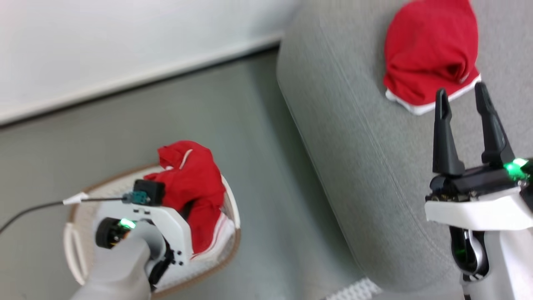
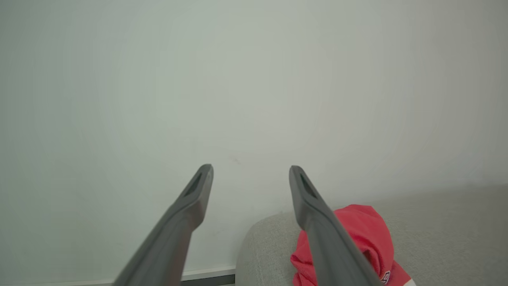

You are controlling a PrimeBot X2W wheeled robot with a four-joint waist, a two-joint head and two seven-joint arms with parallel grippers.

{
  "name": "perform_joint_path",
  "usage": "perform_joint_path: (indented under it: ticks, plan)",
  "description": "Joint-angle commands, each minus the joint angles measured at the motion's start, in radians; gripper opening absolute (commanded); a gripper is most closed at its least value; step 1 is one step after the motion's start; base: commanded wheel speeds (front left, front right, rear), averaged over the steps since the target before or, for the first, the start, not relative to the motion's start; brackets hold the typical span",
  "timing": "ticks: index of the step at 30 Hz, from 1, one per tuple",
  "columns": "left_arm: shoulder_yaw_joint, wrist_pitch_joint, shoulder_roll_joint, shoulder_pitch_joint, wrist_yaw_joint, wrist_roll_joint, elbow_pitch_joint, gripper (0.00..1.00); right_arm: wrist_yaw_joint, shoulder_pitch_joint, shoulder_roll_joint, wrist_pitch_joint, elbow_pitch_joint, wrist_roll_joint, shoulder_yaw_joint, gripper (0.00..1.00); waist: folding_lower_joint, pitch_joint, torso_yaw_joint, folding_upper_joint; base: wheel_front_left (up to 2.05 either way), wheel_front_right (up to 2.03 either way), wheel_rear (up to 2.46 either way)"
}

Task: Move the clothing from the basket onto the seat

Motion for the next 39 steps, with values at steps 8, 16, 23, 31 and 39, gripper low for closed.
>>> perform_joint_path:
  ticks: [8, 16, 23, 31, 39]
  plan:
    - [-0.025, -0.086, -0.035, 0.039, 0.002, -0.054, -0.061, 0.0, -0.003, 0.087, -0.04, 0.001, 0.038, 0.026, -0.011, 1.0, 0.0001, -0.219, 0.126, 0.0, 0.0, 0.0, 0.0]
    - [-0.004, -0.103, -0.033, 0.029, 0.002, -0.048, -0.166, 0.0, -0.003, 0.154, -0.068, 0.001, 0.064, 0.046, 0.008, 1.0, 0.0001, -0.311, 0.21, 0.0, 0.0, 0.0, 0.0]
    - [0.091, -0.103, 0.0, 0.057, 0.021, 0.017, -0.338, 0.0, -0.003, 0.21, -0.067, 0.001, 0.083, 0.06, 0.016, 1.0, 0.0001, -0.364, 0.261, 0.0, 0.0, 0.0, 0.0]
    - [0.166, -0.102, 0.033, 0.114, 0.07, 0.067, -0.53, 0.0, -0.003, 0.244, -0.062, 0.001, 0.095, 0.066, 0.041, 1.0, 0.0001, -0.409, 0.285, 0.0, 0.0, 0.0, 0.0]
    - [0.198, -0.102, 0.077, 0.181, 0.131, 0.11, -0.736, 0.0, -0.003, 0.261, -0.069, 0.001, 0.108, 0.076, 0.082, 1.0, 0.0001, -0.417, 0.303, 0.0, 0.0, 0.0, 0.0]
